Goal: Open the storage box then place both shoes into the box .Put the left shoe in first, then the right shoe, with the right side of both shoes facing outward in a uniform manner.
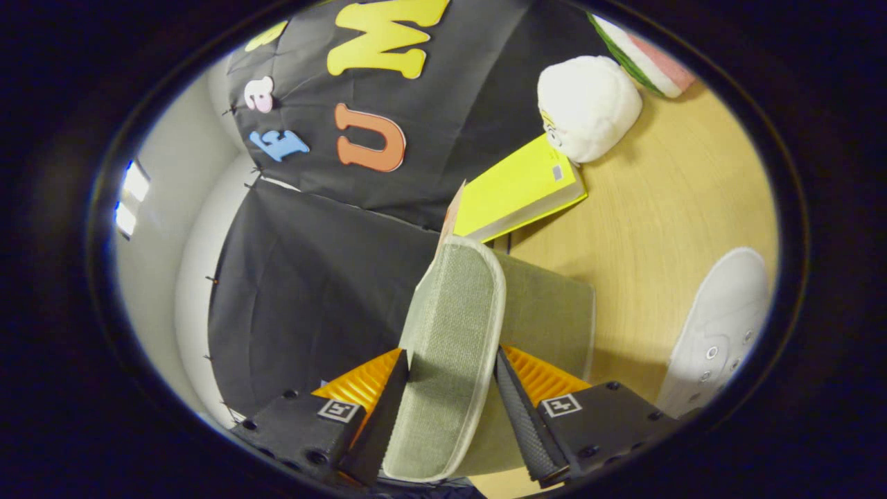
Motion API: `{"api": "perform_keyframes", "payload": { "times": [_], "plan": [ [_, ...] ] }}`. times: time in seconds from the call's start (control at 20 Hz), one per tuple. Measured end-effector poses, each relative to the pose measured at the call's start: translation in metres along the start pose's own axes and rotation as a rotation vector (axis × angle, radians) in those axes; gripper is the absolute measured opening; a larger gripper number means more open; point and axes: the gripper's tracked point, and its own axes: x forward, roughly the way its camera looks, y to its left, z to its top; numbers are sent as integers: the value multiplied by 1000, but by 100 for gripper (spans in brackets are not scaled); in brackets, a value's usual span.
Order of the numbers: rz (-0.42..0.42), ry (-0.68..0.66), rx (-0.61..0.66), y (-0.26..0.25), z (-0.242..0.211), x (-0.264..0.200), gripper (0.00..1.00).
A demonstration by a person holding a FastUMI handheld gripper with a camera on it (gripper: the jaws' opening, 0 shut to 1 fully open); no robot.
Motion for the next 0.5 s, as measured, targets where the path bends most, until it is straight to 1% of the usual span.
{"api": "perform_keyframes", "payload": {
  "times": [0.1,0.15,0.35,0.5],
  "plan": [
    [-11,-11,-10,-1,1,-3,76],
    [-16,-15,-18,0,1,-4,74],
    [-46,-12,-46,-1,-1,-7,70],
    [-61,-20,-67,0,-1,-13,69]
  ]
}}
